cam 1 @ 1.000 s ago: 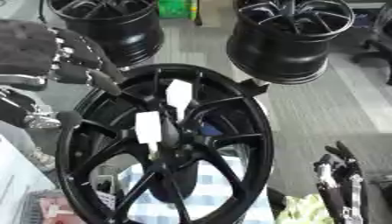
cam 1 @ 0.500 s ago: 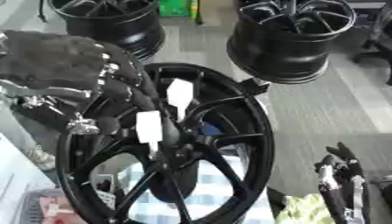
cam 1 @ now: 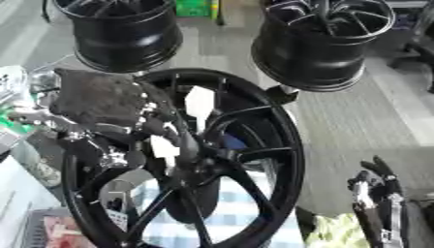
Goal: Pull the pin out of the wheel hub.
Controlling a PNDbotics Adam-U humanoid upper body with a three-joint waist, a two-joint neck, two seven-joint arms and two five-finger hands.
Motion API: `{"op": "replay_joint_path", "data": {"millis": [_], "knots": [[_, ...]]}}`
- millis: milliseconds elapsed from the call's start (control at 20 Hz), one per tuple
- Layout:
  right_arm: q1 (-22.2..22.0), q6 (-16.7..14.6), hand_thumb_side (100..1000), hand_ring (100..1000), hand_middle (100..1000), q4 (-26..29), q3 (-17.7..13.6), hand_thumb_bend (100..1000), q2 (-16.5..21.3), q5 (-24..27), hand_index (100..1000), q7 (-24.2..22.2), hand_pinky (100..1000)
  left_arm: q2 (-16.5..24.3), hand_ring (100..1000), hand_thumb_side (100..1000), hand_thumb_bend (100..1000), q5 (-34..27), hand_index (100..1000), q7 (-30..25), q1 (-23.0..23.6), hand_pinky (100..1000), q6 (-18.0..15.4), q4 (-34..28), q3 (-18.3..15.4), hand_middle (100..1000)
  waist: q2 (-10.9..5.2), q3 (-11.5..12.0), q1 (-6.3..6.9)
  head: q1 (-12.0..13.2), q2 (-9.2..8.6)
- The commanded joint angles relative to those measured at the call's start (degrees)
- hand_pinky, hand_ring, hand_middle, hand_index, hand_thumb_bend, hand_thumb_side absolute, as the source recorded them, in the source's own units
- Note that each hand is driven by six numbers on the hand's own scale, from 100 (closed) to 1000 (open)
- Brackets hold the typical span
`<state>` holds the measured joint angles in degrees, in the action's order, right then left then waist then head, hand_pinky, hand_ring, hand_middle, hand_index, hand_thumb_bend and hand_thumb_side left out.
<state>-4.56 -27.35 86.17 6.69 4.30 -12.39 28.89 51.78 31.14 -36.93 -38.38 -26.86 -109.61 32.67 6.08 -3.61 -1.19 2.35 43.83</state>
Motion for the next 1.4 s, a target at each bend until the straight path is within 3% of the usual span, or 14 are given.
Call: {"op": "replay_joint_path", "data": {"millis": [50, 600, 1000, 1400], "knots": [[0.50, -0.13, 544, 539, 733, 0.53, 0.02, 100, 0.24, 0.28, 894, -0.17, 517, 0.14, 895, 100, 246, 1.97, 875, -15.03, -0.73, 927, -15.28, 0.95, -0.50, 839, -0.42, -0.14, 0.06, 0.10, 0.27], [0.65, -0.23, 545, 540, 733, 0.46, 0.11, 100, 0.10, 0.35, 894, -0.33, 518, -1.67, 917, 100, 248, 3.86, 884, -15.03, -2.07, 946, -16.66, 4.26, -1.17, 858, -0.22, -0.34, -0.02, 0.12, 0.15], [0.96, -0.37, 546, 540, 733, 0.40, 0.55, 100, -0.11, 0.63, 894, -0.73, 518, -2.79, 903, 100, 202, 2.73, 862, -15.03, -2.89, 940, -17.15, 6.20, -0.25, 833, 0.04, -0.90, -0.33, 0.41, 0.03], [1.36, -0.57, 548, 540, 732, 0.24, 0.84, 100, -0.30, 0.90, 894, -1.06, 519, -3.45, 859, 100, 100, 2.55, 807, -15.03, -3.19, 911, -17.14, 8.50, 0.66, 769, 0.33, -1.38, -0.39, 0.65, 0.07]]}}
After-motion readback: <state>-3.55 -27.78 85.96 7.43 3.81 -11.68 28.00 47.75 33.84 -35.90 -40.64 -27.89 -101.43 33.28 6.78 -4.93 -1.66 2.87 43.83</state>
